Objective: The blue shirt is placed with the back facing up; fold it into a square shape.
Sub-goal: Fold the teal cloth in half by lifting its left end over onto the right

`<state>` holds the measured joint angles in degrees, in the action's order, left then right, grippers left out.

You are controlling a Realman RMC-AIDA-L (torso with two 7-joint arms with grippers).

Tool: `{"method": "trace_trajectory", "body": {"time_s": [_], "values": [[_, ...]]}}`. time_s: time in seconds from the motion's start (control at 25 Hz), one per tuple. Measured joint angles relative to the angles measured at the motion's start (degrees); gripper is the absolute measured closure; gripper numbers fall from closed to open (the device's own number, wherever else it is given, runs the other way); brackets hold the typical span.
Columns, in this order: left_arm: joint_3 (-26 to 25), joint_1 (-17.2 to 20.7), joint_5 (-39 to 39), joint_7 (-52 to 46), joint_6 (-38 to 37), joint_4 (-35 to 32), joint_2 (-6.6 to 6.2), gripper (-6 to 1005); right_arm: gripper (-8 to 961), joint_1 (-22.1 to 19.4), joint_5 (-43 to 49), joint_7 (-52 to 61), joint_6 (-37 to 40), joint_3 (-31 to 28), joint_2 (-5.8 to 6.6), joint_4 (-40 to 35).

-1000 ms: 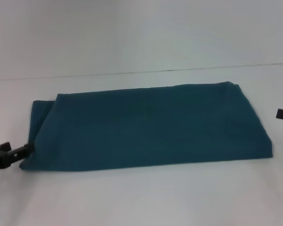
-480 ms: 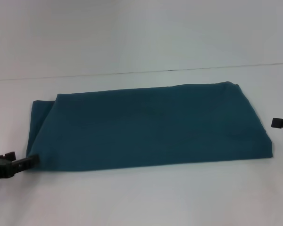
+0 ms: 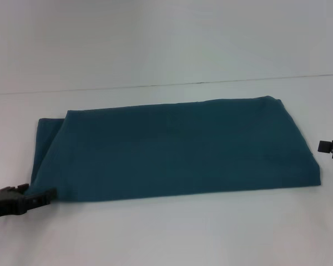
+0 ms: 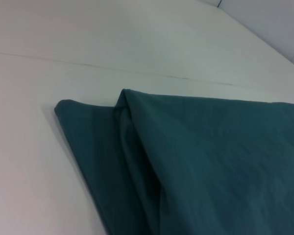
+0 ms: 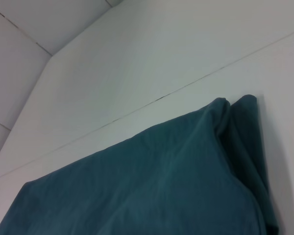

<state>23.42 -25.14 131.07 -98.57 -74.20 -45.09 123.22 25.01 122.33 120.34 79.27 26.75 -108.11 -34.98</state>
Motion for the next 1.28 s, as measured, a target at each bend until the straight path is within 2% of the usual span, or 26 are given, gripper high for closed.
{"method": "trace_trajectory", "body": {"time_s": [0.48,0.72,0.92,1.16,1.24,1.28], "values": [[0.7,-0.4,0.5,-0.2,-0.8,-1.6,0.0,89,209,-0.4,0.0,-0.1,0.0,0.0,-0.16,0.0],[1.8,-0.6,2.0,-1.0,-0.4,-2.4,-0.06,168,210,-0.3,-0.1,-0.1,-0.1,0.1,-0.21,0.0],[2.2,-0.6,2.5,-1.7,-0.3,-2.9,-0.03,409,210,-0.4,-0.3,-0.4,-0.1,0.0,-0.27,0.0],[2.2,-1.1,2.5,-1.7,-0.5,-3.0,-0.1,653,209,-0.4,-0.1,-0.6,-1.4,0.2,-0.6,0.0],[2.2,-1.2,2.4,-1.7,-0.7,-3.2,-0.09,859,210,-0.2,0.2,-0.6,-2.4,0.5,-0.84,0.1],[2.2,-1.2,2.3,-1.7,-0.8,-3.4,-0.1,878,210,-0.1,0.4,-0.6,-2.7,0.6,-0.95,0.2]]}}
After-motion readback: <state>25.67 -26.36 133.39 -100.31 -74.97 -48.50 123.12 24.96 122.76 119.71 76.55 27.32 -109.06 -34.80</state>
